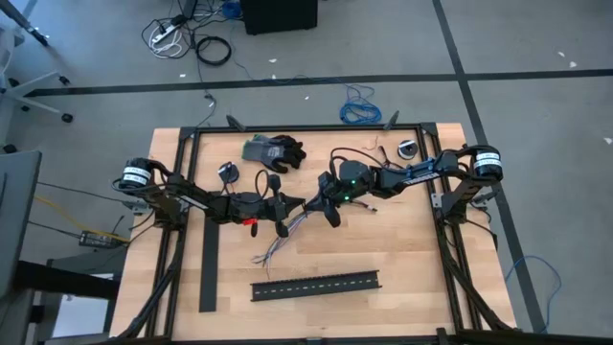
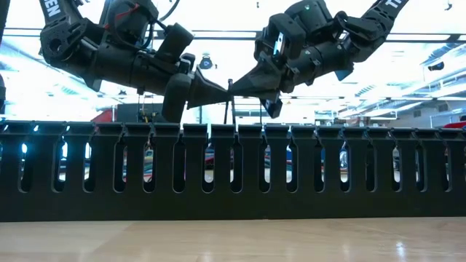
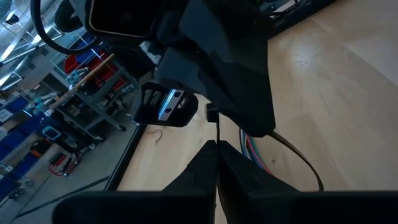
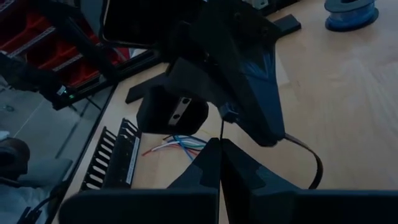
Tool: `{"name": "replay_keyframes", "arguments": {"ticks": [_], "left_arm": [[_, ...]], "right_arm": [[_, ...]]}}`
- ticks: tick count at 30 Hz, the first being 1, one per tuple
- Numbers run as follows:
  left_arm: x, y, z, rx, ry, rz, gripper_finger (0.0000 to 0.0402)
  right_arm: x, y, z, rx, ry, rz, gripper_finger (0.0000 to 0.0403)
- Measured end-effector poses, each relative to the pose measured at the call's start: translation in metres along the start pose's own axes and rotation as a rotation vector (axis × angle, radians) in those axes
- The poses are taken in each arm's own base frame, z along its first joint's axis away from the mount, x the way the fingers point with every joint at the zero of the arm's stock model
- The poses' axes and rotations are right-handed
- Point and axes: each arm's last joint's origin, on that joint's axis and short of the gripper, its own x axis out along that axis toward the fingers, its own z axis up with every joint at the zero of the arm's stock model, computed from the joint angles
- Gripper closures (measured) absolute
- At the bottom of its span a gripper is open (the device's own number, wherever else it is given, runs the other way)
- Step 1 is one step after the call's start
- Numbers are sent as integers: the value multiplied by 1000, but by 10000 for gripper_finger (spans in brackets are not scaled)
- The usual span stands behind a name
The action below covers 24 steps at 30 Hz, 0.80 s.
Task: Ziptie cables
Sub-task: Wrap the cables together using the black zip tie
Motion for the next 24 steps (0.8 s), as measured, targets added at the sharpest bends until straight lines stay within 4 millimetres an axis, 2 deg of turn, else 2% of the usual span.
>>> {"name": "replay_keyframes", "arguments": {"ticks": [7,24], "left_arm": [[5,2,7,-1,-6,-5,402],[7,1,6,15,38,5,401]], "right_arm": [[0,0,0,2,-2,1,403],[0,1,-3,30,30,20,403]]}}
